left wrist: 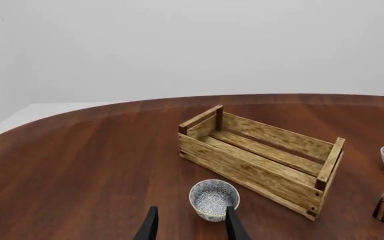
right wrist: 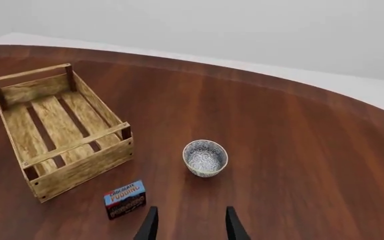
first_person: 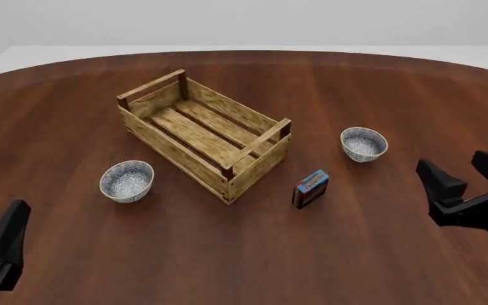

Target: Stack the right bowl on the left bowl and place them in the tray.

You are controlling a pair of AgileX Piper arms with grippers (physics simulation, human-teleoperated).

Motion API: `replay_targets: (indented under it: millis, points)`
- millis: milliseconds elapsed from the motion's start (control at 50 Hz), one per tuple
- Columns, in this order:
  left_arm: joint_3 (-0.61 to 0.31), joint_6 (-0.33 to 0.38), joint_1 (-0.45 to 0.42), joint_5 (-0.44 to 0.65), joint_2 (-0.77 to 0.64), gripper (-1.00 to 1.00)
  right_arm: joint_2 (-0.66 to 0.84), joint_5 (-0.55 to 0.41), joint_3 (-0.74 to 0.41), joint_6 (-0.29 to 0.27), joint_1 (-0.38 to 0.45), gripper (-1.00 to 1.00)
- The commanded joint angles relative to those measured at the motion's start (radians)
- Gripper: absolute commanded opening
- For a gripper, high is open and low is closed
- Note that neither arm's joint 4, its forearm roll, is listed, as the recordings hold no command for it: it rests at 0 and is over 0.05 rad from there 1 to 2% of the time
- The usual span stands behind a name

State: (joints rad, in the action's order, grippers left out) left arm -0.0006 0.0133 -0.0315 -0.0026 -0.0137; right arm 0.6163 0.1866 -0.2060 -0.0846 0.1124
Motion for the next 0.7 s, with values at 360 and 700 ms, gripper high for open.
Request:
replay_targets:
  millis: [360, 700]
  points:
    - [0.000, -0.001, 0.004, -0.002, -0.004, 1.00, 0.343, 0.127, -0.174, 0.023, -0.016, 1.00]
    - [0.000, -0.003, 0.005, -0.006, -0.009, 1.00, 0.528, 0.137, -0.275, 0.044, -0.039, 1.00]
